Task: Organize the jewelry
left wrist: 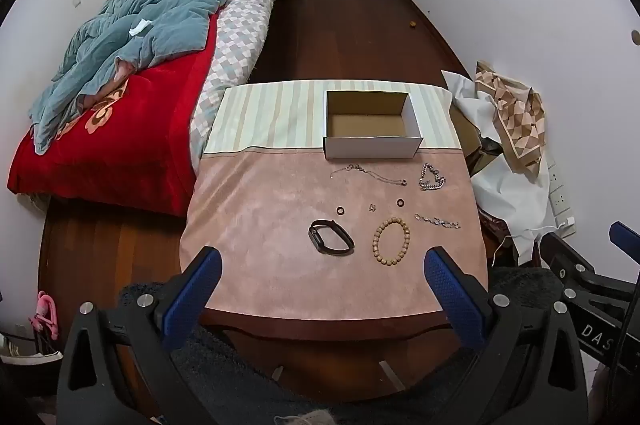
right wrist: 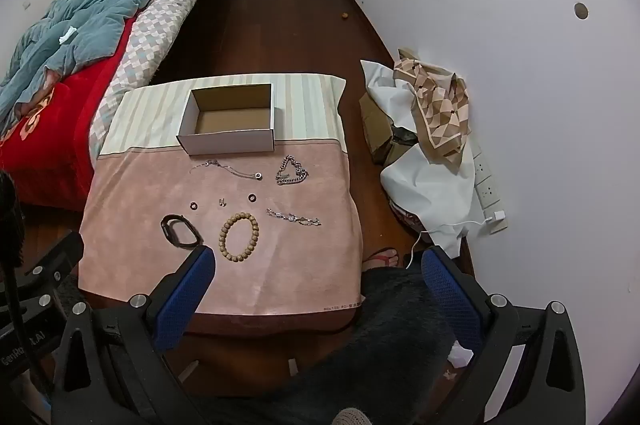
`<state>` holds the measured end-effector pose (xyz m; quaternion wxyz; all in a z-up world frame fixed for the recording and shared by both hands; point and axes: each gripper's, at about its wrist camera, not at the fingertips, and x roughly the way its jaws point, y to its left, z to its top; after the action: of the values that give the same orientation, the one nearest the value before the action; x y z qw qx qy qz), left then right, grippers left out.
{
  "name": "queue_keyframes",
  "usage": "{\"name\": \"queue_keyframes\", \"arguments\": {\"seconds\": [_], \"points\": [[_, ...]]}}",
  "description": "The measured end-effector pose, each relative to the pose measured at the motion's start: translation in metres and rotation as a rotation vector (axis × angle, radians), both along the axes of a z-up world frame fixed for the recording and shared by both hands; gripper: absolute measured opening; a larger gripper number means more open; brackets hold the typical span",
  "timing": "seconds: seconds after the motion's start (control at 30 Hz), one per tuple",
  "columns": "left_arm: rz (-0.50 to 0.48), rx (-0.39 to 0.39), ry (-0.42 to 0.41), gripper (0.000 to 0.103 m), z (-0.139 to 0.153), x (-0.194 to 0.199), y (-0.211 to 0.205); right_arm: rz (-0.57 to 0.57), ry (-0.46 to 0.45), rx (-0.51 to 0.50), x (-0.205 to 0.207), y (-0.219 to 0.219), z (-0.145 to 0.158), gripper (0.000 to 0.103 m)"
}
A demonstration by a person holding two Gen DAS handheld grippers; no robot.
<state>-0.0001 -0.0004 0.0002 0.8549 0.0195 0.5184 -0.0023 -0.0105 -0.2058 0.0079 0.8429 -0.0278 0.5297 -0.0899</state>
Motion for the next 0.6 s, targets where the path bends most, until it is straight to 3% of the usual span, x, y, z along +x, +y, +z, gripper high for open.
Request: {"name": "queue_keyframes", "arguments": {"seconds": [0.6], "points": [[-0.006,-0.005,0.001,0.103,0.0003,-0.0024,0.0015,-0.007,0.003,0.006,-0.0026,-0.0032,0.0006,0.103]]}}
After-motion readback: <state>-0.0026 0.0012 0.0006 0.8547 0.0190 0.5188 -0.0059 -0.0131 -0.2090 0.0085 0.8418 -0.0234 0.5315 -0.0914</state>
